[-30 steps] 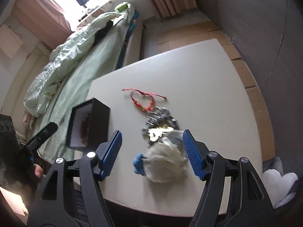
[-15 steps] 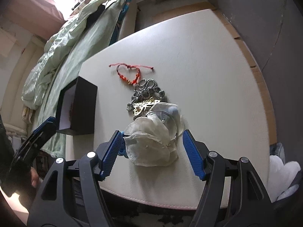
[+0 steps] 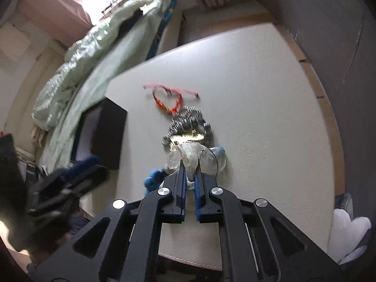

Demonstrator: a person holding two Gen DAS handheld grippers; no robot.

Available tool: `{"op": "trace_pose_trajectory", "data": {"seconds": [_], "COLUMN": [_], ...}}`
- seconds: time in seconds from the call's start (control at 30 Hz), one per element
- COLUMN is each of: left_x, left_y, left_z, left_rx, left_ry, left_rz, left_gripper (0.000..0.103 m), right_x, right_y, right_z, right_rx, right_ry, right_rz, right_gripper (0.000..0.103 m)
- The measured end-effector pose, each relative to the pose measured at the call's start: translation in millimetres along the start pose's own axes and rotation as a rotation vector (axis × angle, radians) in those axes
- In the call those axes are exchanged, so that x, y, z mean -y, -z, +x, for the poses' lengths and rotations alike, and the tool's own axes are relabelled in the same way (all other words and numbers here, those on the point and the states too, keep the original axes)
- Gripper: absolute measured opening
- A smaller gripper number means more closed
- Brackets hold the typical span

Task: Organize jewelry
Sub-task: 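Grasp the white translucent pouch with the right gripper and lift it, then grasp the blue figurine with the left gripper while the right holds the pouch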

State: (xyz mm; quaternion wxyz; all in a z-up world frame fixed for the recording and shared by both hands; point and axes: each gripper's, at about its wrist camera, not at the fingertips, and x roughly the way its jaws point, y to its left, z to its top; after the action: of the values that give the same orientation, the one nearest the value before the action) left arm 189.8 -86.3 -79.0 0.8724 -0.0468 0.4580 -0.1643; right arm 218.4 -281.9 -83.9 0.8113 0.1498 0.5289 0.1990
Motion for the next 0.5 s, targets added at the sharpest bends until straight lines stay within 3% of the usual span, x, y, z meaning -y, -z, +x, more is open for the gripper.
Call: {"op": "trace_pose_trajectory", "data": {"seconds": [0.2,0.5], "left_x": [14.3,32.5], "left_y": [-1.3,1.6], "left_z": [11.6,34.0], "left_rx": [-0.011,-0.056], "left_ry": [0.015,0.019], "left_rz": [0.024,0.060], "left_gripper": [0.037,0.038], "right_x": [2.3,9.5], "right_y": [-8.2,-16.4], "right_z": [-33.5,-62.1], "right_rx": [0.127,0.250], "right_ry": [-0.080,-0.150], "right_rz": [0.030,0.061], "right_gripper": [0.007,0.007]}}
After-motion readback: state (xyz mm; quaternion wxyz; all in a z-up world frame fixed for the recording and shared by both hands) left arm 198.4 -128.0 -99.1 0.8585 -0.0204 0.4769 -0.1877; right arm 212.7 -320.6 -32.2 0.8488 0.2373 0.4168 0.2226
